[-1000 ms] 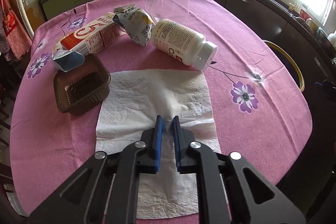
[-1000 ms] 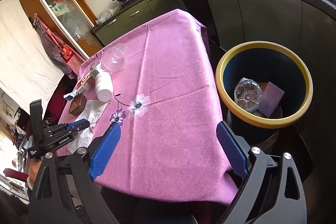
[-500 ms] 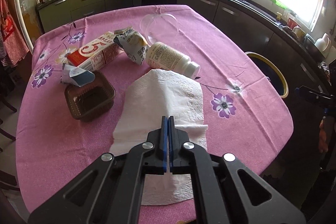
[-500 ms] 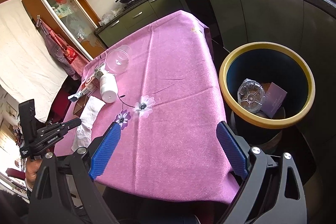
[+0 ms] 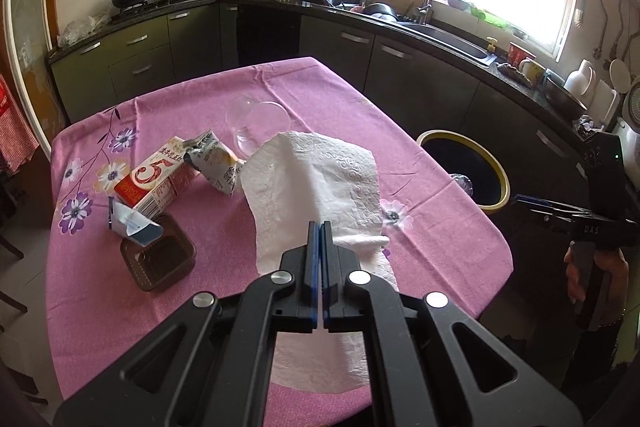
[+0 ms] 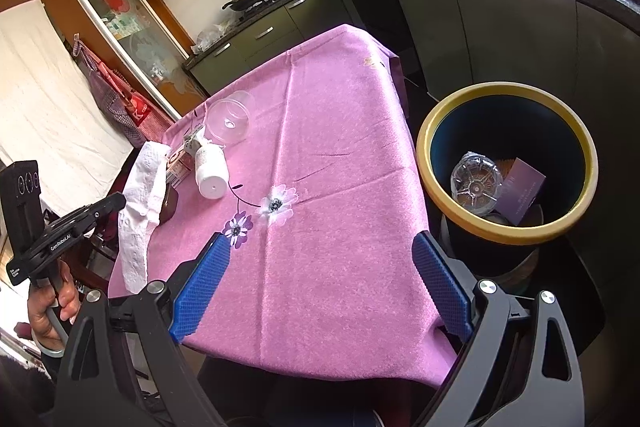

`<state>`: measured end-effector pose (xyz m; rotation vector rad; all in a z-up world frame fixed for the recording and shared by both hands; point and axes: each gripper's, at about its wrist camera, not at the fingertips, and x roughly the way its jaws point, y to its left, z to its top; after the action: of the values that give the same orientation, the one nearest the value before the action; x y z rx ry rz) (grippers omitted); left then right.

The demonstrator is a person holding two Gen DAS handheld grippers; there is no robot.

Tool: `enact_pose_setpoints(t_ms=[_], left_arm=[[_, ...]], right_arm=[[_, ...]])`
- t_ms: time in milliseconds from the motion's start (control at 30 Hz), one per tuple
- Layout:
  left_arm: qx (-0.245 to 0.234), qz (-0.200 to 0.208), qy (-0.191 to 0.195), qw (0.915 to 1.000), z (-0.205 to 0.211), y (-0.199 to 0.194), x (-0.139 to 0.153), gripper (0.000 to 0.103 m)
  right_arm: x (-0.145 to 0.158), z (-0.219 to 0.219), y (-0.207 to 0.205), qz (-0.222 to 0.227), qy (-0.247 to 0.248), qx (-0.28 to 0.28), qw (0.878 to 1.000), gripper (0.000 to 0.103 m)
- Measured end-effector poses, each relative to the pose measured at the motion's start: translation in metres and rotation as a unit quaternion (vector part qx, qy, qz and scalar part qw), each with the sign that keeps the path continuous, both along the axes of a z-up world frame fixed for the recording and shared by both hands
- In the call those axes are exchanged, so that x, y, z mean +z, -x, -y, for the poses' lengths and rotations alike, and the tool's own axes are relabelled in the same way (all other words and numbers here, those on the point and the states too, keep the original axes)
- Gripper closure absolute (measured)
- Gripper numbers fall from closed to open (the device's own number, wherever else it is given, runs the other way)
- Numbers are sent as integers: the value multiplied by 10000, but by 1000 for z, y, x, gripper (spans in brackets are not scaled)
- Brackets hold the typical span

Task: Collect trash
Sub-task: 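Lift the paper towel, carry it over the bin, open the left gripper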

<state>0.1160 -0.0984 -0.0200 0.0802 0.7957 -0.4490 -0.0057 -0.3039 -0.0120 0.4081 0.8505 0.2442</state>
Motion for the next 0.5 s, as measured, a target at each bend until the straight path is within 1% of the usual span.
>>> enact_pose_setpoints(t_ms=[233,367,500], left_arm=[[-471,122,-26,9988,36,-8,15,102],[-842,118,-34,9964,70,-22,22,102],[-1257,80,-70,9920,114,-39,25,102]], right_arm=[[6,23,9,117,-38,-264,9996,12],[4,47,14,132,-97,-546,9984,12],[0,74,19,140,-223,-846,9961,12]])
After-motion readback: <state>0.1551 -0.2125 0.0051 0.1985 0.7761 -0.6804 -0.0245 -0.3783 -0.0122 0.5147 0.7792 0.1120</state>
